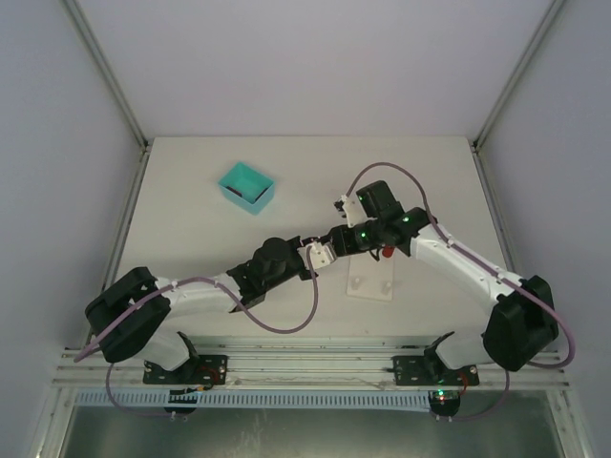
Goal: Install the large spring
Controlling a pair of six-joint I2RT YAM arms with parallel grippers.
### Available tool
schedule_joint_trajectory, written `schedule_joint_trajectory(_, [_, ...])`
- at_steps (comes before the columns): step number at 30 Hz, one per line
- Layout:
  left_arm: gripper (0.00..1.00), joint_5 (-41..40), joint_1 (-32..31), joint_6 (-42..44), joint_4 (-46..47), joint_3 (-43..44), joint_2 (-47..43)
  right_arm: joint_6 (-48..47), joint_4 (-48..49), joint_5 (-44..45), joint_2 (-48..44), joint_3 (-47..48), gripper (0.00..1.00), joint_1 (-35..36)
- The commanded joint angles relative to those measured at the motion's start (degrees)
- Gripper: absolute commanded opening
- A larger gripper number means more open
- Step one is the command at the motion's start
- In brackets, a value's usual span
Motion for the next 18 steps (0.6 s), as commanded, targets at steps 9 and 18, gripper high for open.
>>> schedule_joint_trajectory(9, [0.00,2.7,-1.0,-2.5,5.7,0.8,-1.6,-0.2,0.9,-3.5,-3.9,-0.7,0.68,-0.9])
schedule_joint_trajectory(18, [0.00,-3.0,1.8,-24.5,4.6,6.7,-2.1,1.3,16.5,13.0,-24.1,-14.6,0.71,-1.2])
